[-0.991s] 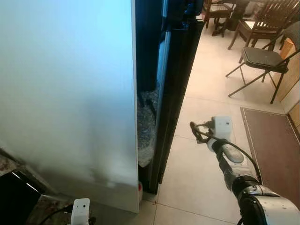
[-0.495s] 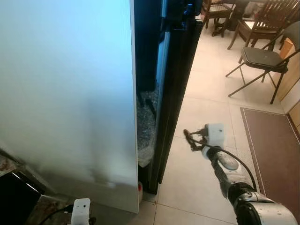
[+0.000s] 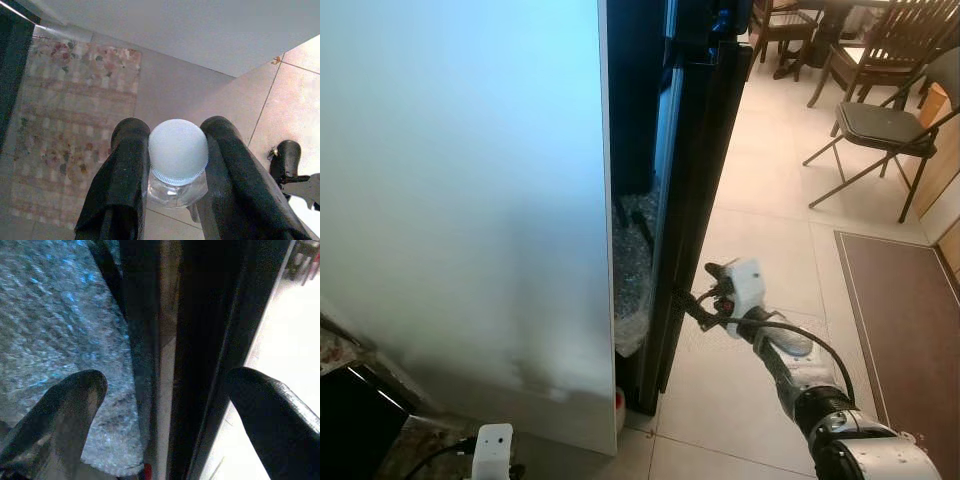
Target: Restocking fridge
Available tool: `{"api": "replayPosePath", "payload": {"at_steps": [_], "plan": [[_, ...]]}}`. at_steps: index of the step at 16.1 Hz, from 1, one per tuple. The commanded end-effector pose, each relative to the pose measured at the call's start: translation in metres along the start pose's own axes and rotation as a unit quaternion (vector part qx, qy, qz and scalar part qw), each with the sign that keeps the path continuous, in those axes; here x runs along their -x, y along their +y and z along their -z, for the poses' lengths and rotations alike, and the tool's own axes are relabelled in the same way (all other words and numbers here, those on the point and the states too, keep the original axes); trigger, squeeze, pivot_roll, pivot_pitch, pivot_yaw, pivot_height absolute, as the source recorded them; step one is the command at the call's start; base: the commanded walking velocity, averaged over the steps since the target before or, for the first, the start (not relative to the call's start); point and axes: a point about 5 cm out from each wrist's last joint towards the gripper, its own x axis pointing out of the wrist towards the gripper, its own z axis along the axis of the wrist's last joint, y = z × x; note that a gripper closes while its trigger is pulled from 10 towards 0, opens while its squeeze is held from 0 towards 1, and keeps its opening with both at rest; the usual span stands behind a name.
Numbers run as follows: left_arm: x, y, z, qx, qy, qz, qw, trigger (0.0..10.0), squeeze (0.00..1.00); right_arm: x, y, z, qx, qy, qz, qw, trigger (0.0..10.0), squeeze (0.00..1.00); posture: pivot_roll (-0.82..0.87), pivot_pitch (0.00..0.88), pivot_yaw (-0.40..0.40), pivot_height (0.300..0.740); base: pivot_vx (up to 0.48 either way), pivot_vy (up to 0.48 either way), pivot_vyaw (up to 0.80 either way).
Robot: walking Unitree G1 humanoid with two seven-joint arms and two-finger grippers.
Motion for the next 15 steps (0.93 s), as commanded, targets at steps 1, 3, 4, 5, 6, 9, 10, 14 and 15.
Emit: {"api": "replayPosePath", "payload": {"at_steps": [1, 3, 4, 5, 6, 9, 10, 14, 15], "plan": [[0.0, 0.002, 0.003, -0.005, 0.008, 0.0, 1.0, 10.0, 0.0, -0.004, -0.005, -0.011, 0.016, -0.009, 0.008, 1.0, 10.0, 0.0, 0.01, 0.0, -0.022, 0.74, 0.0, 0.0, 0.0], [0.0, 0.002, 0.003, -0.008, 0.009, -0.002, 1.0, 10.0, 0.0, -0.009, -0.002, -0.021, 0.03, -0.02, 0.001, 0.999, 10.0, 0.0, 0.01, 0.0, -0.025, 0.74, 0.0, 0.0, 0.0], [0.0, 0.002, 0.003, -0.006, 0.008, -0.003, 1.0, 10.0, 0.0, -0.014, 0.002, -0.026, 0.028, -0.027, -0.011, 0.999, 10.0, 0.0, 0.01, 0.0, -0.027, 0.74, 0.0, 0.0, 0.0], [0.0, 0.002, 0.003, -0.005, 0.008, -0.004, 1.0, 10.0, 0.0, -0.016, 0.005, -0.027, 0.026, -0.028, -0.023, 0.999, 10.0, 0.0, 0.01, 0.0, -0.026, 0.74, 0.0, 0.0, 0.0], [0.0, 0.002, 0.003, -0.005, 0.008, -0.004, 1.0, 10.0, 0.0, -0.017, 0.007, -0.028, 0.029, -0.026, -0.03, 0.999, 10.0, 0.0, 0.01, 0.0, -0.025, 0.74, 0.0, 0.0, 0.0], [0.0, 0.003, 0.003, -0.005, 0.008, -0.004, 1.0, 10.0, 0.0, -0.027, 0.012, -0.038, 0.039, -0.027, -0.039, 0.998, 10.0, 0.0, 0.01, 0.0, -0.025, 0.74, 0.0, 0.0, 0.0], [0.0, 0.003, 0.003, -0.006, 0.007, -0.004, 1.0, 10.0, 0.0, -0.029, 0.012, -0.041, 0.04, -0.025, -0.034, 0.998, 10.0, 0.0, 0.02, 0.0, -0.026, 0.74, 0.0, 0.0, 0.0], [0.0, 0.002, 0.002, -0.005, 0.007, -0.005, 1.0, 10.0, 0.0, -0.034, 0.012, -0.047, 0.057, -0.022, -0.022, 0.998, 10.0, 0.0, 0.02, 0.0, -0.033, 0.74, 0.0, 0.0, 0.0], [0.0, 0.002, 0.002, -0.004, 0.008, -0.005, 1.0, 10.0, 0.0, -0.035, 0.012, -0.048, 0.059, -0.022, -0.021, 0.998, 10.0, 0.0, 0.02, 0.0, -0.033, 0.74, 0.0, 0.0, 0.0]]}}
